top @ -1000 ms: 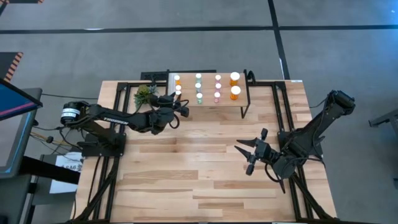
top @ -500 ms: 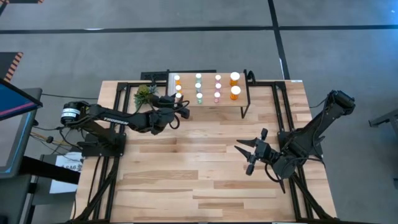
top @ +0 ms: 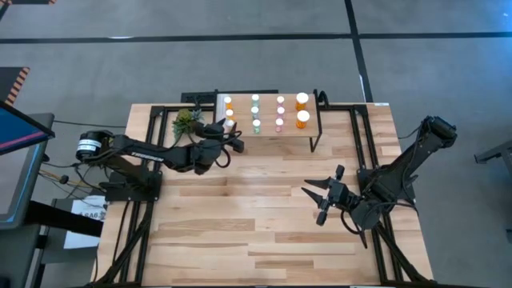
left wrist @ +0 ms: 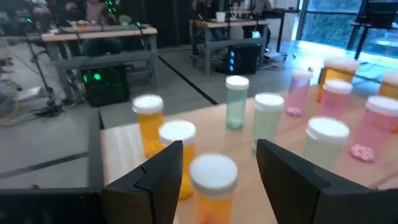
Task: Pick and place medicine bottles onto shelf by color
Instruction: Put the small orange pill bottle on the shelf aligned with the other orange pill bottles, then return to Home Position
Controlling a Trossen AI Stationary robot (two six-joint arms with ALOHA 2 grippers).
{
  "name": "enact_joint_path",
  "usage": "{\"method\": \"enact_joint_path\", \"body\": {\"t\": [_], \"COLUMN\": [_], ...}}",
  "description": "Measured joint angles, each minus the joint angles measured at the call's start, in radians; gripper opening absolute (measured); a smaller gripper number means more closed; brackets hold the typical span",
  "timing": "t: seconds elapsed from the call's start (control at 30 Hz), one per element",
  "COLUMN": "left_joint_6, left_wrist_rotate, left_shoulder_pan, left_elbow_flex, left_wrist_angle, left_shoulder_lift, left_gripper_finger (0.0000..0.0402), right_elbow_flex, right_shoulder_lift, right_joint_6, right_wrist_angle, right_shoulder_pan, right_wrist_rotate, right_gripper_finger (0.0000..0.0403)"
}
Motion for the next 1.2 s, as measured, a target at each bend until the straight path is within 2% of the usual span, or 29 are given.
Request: {"method": "enact_joint_path", "body": {"t": [0.2, 0.43, 0.5, 0.67, 0.77, 0.9, 1.03, 1.2], "left_joint_6": [0.08, 0.231, 0.276, 0.411, 0.434, 0.399, 0.353, 0.28], "left_wrist_rotate": [-0.064, -0.159, -0.131, 0.021, 0.09, 0.134, 0.148, 0.137], "left_shoulder_pan": [-0.042, -0.121, -0.169, -0.318, -0.399, -0.477, -0.519, -0.526], "left_elbow_flex": [0.0, 0.0, 0.0, 0.0, 0.0, 0.0, 0.0, 0.0], "left_wrist_angle": [0.009, 0.001, -0.003, -0.023, -0.104, -0.247, -0.364, -0.527], "left_shoulder_lift": [-0.083, -0.258, -0.326, -0.488, -0.576, -0.67, -0.729, -0.812], "left_gripper_finger": [0.0209, 0.0215, 0.0214, 0.0197, 0.0179, 0.014, 0.0086, 0.0011], "right_elbow_flex": [0.0, 0.0, 0.0, 0.0, 0.0, 0.0, 0.0, 0.0], "right_shoulder_lift": [0.0, 0.0, 0.0, -0.01, -0.052, -0.165, -0.278, -0.403], "right_joint_6": [0.002, 0.002, -0.006, -0.094, -0.151, -0.239, -0.36, -0.42], "right_wrist_angle": [0.0, 0.0, 0.001, 0.004, 0.004, 0.009, 0.006, -0.072], "right_shoulder_pan": [0.0, 0.0, 0.0, 0.0, -0.002, -0.03, -0.067, -0.125], "right_wrist_rotate": [-0.001, -0.023, -0.054, -0.077, -0.108, -0.286, -0.467, -0.564], "right_gripper_finger": [0.0142, 0.0142, 0.0141, 0.0133, 0.0123, 0.0105, 0.0083, 0.0058]}}
